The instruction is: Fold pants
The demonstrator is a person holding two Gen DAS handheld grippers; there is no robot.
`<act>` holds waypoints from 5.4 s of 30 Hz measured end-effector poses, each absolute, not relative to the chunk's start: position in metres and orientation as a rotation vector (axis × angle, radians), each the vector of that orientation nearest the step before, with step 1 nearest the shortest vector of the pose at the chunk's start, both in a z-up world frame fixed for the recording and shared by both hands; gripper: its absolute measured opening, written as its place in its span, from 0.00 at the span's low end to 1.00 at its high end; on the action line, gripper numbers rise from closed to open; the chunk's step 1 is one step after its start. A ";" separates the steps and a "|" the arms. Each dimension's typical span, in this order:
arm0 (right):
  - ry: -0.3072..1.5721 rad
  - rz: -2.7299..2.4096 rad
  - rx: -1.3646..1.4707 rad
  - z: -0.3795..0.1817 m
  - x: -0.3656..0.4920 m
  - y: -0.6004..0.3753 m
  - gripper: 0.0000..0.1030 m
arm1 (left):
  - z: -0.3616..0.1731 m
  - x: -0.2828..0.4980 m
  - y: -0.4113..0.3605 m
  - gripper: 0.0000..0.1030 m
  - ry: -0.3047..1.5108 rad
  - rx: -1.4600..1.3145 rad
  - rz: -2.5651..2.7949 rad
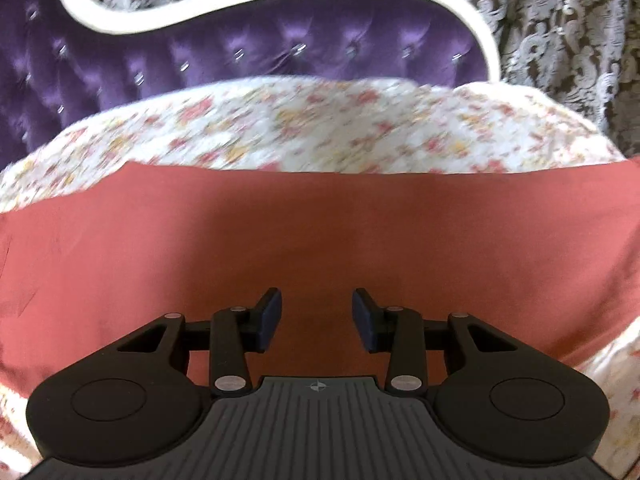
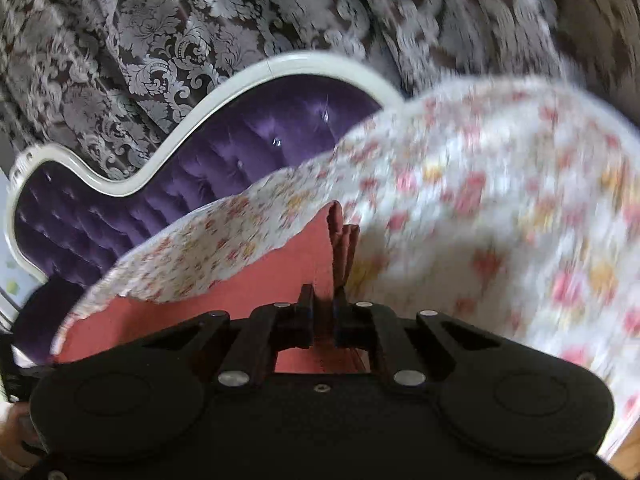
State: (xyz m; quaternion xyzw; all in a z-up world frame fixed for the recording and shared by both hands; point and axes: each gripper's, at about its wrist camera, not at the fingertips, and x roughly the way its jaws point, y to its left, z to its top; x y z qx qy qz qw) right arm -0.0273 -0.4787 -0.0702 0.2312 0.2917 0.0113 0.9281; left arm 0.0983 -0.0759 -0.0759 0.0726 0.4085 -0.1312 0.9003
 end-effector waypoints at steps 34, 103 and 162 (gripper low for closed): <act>0.759 -0.067 0.477 -0.112 -0.024 -0.448 0.12 | -0.109 0.080 -0.138 0.40 0.899 0.187 -0.319; 0.804 0.290 0.131 -0.089 0.079 -0.081 0.14 | -0.062 0.123 0.128 0.42 0.930 -0.021 0.063; 0.690 0.124 0.207 -0.090 0.054 -0.169 0.37 | -0.053 0.120 0.166 0.45 0.820 0.014 0.111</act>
